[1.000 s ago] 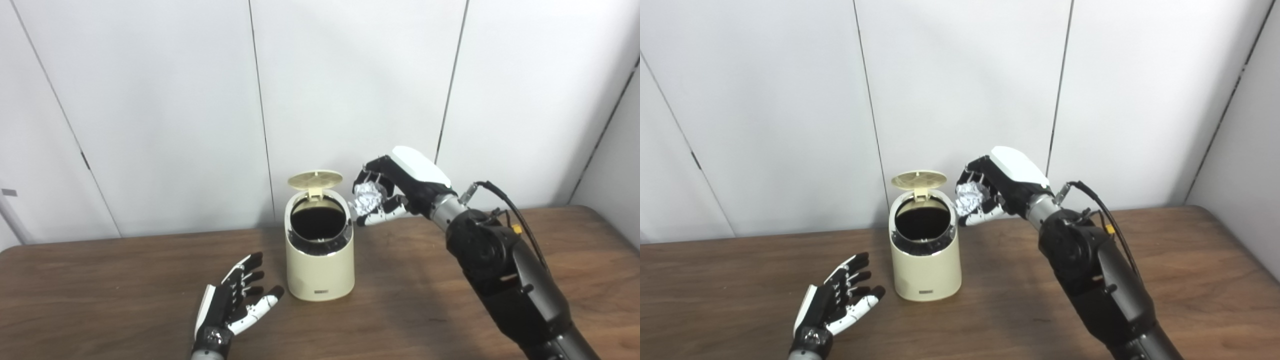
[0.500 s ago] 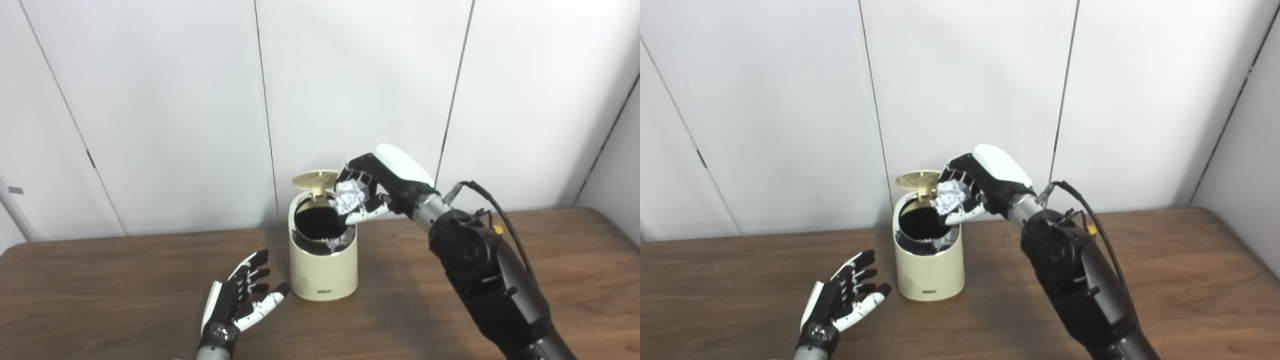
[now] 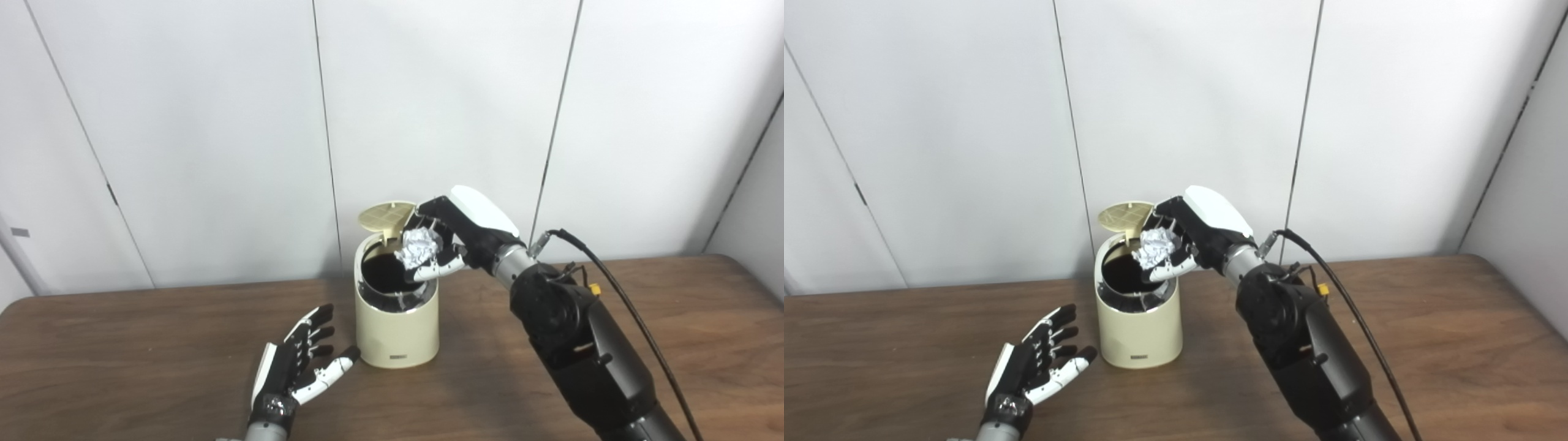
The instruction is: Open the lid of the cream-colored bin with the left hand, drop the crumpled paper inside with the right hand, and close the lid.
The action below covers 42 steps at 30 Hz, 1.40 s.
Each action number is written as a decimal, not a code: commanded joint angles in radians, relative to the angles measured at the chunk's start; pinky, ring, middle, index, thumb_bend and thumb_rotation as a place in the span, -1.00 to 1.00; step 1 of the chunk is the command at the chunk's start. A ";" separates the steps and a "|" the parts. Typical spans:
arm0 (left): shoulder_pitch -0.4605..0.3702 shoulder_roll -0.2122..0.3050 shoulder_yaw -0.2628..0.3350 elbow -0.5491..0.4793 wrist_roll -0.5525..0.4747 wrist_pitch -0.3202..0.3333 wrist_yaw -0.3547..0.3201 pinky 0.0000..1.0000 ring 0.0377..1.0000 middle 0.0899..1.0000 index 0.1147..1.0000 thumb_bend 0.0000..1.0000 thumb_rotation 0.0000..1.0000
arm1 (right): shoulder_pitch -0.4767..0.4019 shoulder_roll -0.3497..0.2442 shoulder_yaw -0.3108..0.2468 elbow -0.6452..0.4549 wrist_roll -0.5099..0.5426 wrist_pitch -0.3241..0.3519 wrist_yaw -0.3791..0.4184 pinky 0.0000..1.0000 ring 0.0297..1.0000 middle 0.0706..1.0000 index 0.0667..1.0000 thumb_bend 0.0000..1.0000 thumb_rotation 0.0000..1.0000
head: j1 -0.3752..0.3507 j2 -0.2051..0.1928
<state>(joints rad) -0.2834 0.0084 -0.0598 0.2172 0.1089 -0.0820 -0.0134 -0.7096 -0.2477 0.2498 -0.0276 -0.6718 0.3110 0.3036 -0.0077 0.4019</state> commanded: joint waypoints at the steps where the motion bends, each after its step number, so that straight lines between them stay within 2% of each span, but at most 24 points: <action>1: -0.040 -0.003 0.000 -0.015 -0.001 -0.031 0.007 0.57 0.70 0.77 0.79 0.43 -0.40 | -0.040 0.011 -0.006 -0.030 -0.006 0.015 -0.021 -0.23 -0.23 -0.08 -0.08 0.04 -1.00 | -0.001 0.001; 4: -0.040 -0.003 0.000 -0.014 0.001 -0.031 0.009 0.55 0.69 0.76 0.79 0.44 -0.40 | -0.038 0.021 0.003 -0.033 -0.021 0.034 -0.023 -0.25 -0.23 -0.07 -0.08 0.03 -1.00 | -0.002 0.001; 31: -0.044 -0.009 -0.003 -0.006 -0.003 -0.039 0.010 0.52 0.70 0.76 0.79 0.42 -0.43 | -0.032 0.053 0.055 0.030 -0.058 0.028 -0.062 -0.31 -0.23 -0.06 -0.06 0.01 -1.00 | 0.009 -0.002; 34: -0.044 -0.010 -0.003 -0.009 -0.002 -0.037 0.010 0.51 0.69 0.76 0.78 0.43 -0.42 | -0.033 0.039 0.070 0.027 -0.072 0.026 -0.048 -0.30 -0.20 -0.06 -0.07 0.00 -1.00 | 0.008 -0.001; 38: -0.043 -0.010 -0.002 -0.008 -0.007 -0.035 0.008 0.51 0.69 0.76 0.78 0.43 -0.43 | -0.043 0.014 0.113 0.006 -0.138 0.074 0.013 -0.30 -0.19 -0.01 -0.05 0.02 -1.00 | 0.009 0.000; 40: -0.043 -0.010 -0.003 -0.007 -0.011 -0.036 0.004 0.50 0.69 0.77 0.78 0.43 -0.44 | -0.047 0.008 0.126 0.000 -0.160 0.090 0.034 -0.38 -0.21 -0.03 -0.03 0.03 -1.00 | 0.008 0.001; 41: -0.043 -0.009 -0.003 -0.006 -0.011 -0.039 0.004 0.50 0.69 0.76 0.78 0.42 -0.44 | -0.048 0.005 0.129 -0.003 -0.165 0.095 0.044 -0.36 -0.08 0.14 -0.06 0.04 -0.85 | 0.008 0.001; 42: -0.043 -0.008 -0.005 -0.004 -0.008 -0.042 0.004 0.49 0.68 0.76 0.78 0.42 -0.44 | -0.049 0.003 0.131 -0.004 -0.169 0.098 0.053 -0.30 0.01 0.24 -0.07 0.04 -0.79 | 0.008 0.001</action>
<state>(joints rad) -0.2864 0.0036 -0.0620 0.2271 0.1044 -0.0880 -0.0123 -0.7210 -0.2293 0.3758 -0.0127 -0.8288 0.3988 0.3327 0.0000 0.4019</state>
